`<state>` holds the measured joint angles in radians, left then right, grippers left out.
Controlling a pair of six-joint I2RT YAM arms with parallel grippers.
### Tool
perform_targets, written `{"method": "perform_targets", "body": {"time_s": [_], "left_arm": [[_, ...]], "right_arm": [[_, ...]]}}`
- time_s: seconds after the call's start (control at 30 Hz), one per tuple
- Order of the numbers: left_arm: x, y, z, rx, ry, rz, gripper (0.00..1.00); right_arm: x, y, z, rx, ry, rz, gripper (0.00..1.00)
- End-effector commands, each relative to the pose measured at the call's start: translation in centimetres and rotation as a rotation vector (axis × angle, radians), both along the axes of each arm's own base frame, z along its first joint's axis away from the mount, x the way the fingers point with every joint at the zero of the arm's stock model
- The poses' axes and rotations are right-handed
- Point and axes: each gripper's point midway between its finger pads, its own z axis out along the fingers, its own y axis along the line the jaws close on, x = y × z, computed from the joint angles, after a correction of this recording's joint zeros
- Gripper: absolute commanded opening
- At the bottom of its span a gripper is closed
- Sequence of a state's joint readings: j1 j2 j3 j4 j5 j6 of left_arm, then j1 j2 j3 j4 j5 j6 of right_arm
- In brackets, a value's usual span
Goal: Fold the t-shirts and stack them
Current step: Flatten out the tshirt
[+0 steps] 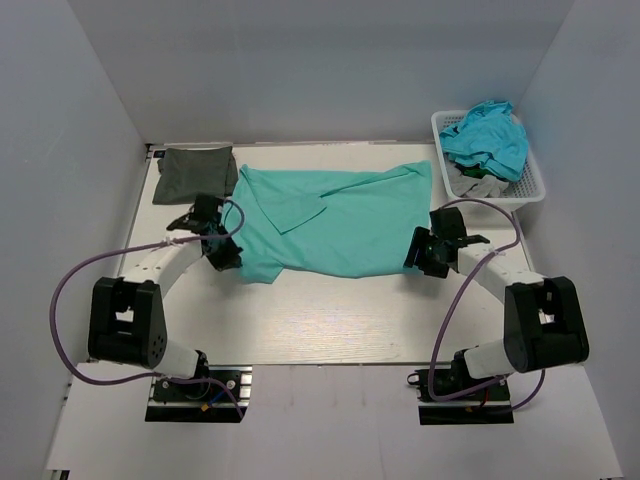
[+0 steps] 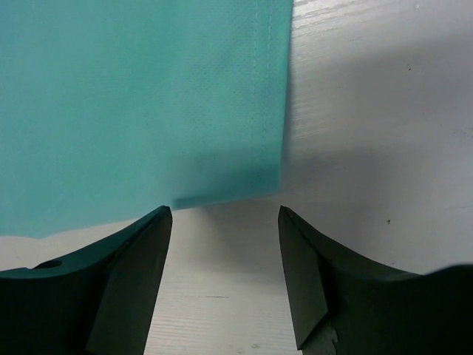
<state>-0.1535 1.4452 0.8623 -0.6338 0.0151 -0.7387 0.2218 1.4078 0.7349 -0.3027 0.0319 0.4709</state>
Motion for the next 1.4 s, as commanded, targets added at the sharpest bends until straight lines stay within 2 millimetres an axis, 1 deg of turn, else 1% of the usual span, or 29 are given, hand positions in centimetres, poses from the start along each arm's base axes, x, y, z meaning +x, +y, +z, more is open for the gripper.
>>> {"method": "perform_targets", "body": {"time_s": [0.0,0.07,0.1,0.17,0.2,0.23,0.27,0.3,0.33,0.37,0.4,0.5,0.57,0.6,0.67,0.8,0.87,0.93,0.97,1.0,1.03,1.1,1.13,1.17,1.2,1.27,1.3,1.33,1.37], "left_arm": [[3.0,-2.6,6.0,-0.13,-0.106,-0.04,0.0],[3.9,-3.0,7.6,-0.147,-0.141,-0.058,0.0],[4.3,-3.1,7.9,-0.147,-0.14,-0.058,0.0],[6.3,-2.9,9.2,-0.121,-0.154,-0.058,0.05],[6.2,-2.9,8.2,-0.116,-0.117,-0.057,0.09],[6.8,-2.9,8.5,-0.107,-0.115,-0.075,0.18],[7.1,-3.0,7.2,-0.101,-0.069,-0.073,0.39],[7.1,-2.9,6.7,-0.094,-0.043,-0.082,0.49],[7.4,-3.0,6.7,-0.093,-0.034,-0.082,0.59],[7.0,-2.7,6.1,-0.076,-0.002,-0.075,0.65],[7.0,-2.5,6.0,-0.067,-0.003,-0.07,0.7],[6.0,-1.7,5.6,-0.049,-0.004,-0.054,0.83],[5.8,-0.8,6.4,-0.026,-0.041,-0.024,0.87],[5.4,-0.6,6.1,-0.017,-0.034,-0.02,0.88],[5.1,-0.1,6.2,0.003,-0.043,-0.01,0.88],[3.7,1.0,4.7,0.055,0.012,0.027,0.88],[3.9,1.9,4.6,0.101,0.006,0.047,0.85],[4.8,2.3,3.9,0.125,-0.012,0.059,0.82],[5.4,2.4,4.3,0.134,-0.035,0.054,0.8],[5.9,2.4,4.0,0.137,-0.048,0.045,0.8],[7.0,2.1,4.4,0.132,-0.096,0.021,0.77],[8.4,1.8,4.0,0.131,-0.125,-0.014,0.73],[9.6,1.2,4.6,0.118,-0.183,-0.072,0.72],[10.1,0.8,4.4,0.107,-0.199,-0.116,0.7],[10.3,0.5,4.3,0.1,-0.215,-0.149,0.7],[11.0,0.1,4.1,0.107,-0.254,-0.22,0.62],[10.8,0.2,3.6,0.114,-0.253,-0.234,0.62],[11.1,0.4,3.9,0.135,-0.283,-0.249,0.62],[10.7,0.5,3.7,0.143,-0.289,-0.264,0.62]], "right_arm": [[2.0,0.0,1.1,0.0,-0.051,-0.031,0.66],[2.1,-0.1,1.1,-0.008,-0.046,-0.031,0.66],[2.3,0.0,1.3,-0.004,-0.046,-0.029,0.66],[2.6,-0.1,1.5,-0.012,-0.05,-0.031,0.66],[2.6,-0.1,1.6,-0.01,-0.049,-0.03,0.66],[2.9,0.0,1.8,-0.008,-0.052,-0.03,0.67],[2.9,0.0,1.8,-0.01,-0.051,-0.028,0.67],[2.8,-0.1,1.8,-0.015,-0.044,-0.028,0.69],[2.9,-0.2,1.7,-0.022,-0.041,-0.028,0.7],[3.2,-0.3,2.0,-0.031,-0.048,-0.031,0.7],[3.0,-0.5,1.9,-0.04,-0.042,-0.033,0.7],[3.0,-0.7,2.1,-0.052,-0.044,-0.032,0.71],[3.0,-0.8,2.3,-0.053,-0.049,-0.035,0.71],[2.9,-0.8,2.3,-0.052,-0.048,-0.032,0.71],[2.8,-0.8,2.2,-0.052,-0.041,-0.034,0.71],[2.4,-1.1,2.2,-0.058,-0.041,-0.04,0.71],[2.2,-1.2,2.2,-0.063,-0.042,-0.039,0.71],[2.1,-1.3,2.4,-0.07,-0.045,-0.043,0.71],[1.9,-1.3,2.4,-0.075,-0.04,-0.041,0.71],[1.9,-1.6,2.4,-0.081,-0.04,-0.049,0.71],[1.9,-1.7,2.5,-0.084,-0.042,-0.052,0.71],[1.8,-1.8,2.4,-0.093,-0.036,-0.052,0.71],[1.8,-1.7,2.3,-0.092,-0.035,-0.057,0.73],[1.9,-1.8,2.4,-0.097,-0.037,-0.053,0.73],[1.7,-1.9,2.3,-0.102,-0.026,-0.054,0.73],[1.7,-2.1,2.2,-0.111,-0.021,-0.056,0.73],[1.6,-2.1,2.2,-0.114,-0.016,-0.057,0.73],[1.6,-2.2,2.1,-0.121,-0.014,-0.058,0.73],[1.7,-2.2,2.2,-0.119,-0.015,-0.06,0.73]]}}
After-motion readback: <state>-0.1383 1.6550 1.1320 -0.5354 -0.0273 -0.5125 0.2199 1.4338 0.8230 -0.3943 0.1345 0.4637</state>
